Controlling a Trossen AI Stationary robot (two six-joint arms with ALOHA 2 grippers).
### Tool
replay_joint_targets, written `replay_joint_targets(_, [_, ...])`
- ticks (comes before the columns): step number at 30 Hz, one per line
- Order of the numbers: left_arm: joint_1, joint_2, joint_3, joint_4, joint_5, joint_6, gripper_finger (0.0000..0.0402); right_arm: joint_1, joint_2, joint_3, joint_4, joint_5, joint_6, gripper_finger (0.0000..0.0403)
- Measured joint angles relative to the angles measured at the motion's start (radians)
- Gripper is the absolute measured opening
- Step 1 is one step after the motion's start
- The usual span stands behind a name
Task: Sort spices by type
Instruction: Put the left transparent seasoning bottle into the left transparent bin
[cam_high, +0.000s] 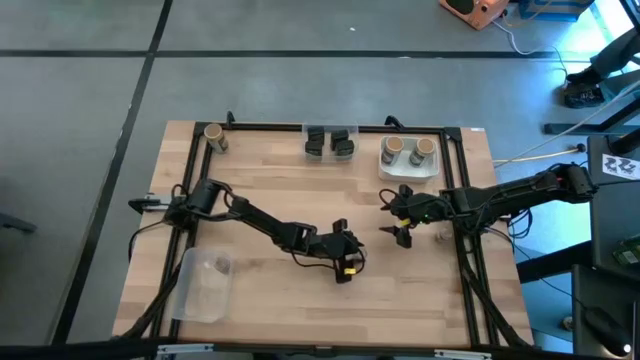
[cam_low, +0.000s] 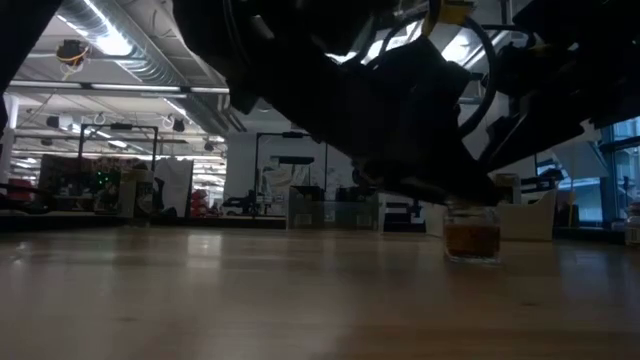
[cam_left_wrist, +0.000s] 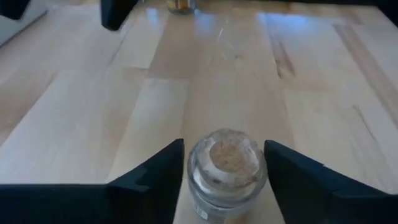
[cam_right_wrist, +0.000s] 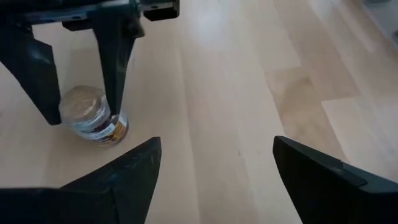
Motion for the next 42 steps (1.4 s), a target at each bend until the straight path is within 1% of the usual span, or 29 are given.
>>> replay_joint_targets(4, [0.001,0.0,0.0,0.003,0.014,0.024,0.0157,0.0,0.0,0.0,0.003,0.016,0.0,0.0308])
replay_joint_targets(12, [-0.006,-0.01,0.0,-0.015,0.016,0.017,0.0157,0.0,0.0,0.0,0.003,0.015,0.0,0.0308])
replay_joint_targets(16, [-0.025,-0.049,-0.001,-0.042,0.009,-0.003,0.0157,0.0,0.0,0.001,0.004,0.015,0.0,0.0308])
replay_joint_targets(20, [-0.058,-0.122,0.0,-0.163,-0.017,-0.044,0.0157,0.0,0.0,0.001,0.007,0.015,0.0,0.0308])
replay_joint_targets(25, [-0.117,-0.24,-0.001,-0.376,-0.112,-0.103,0.0157,0.0,0.0,0.001,0.011,0.015,0.0,0.0308])
replay_joint_targets(30, [-0.183,-0.352,0.0,-0.555,-0.188,-0.185,0.0158,-0.001,0.0,0.001,0.013,0.015,0.0,0.0308])
replay_joint_targets(38, [-0.305,-0.501,0.0,-0.824,-0.304,-0.408,0.0157,-0.001,0.0,0.001,0.01,0.015,0.0,0.0308])
replay_joint_targets(42, [-0.376,-0.55,0.0,-0.958,-0.352,-0.564,0.0158,-0.002,0.0,0.001,0.013,0.016,0.0,0.0308])
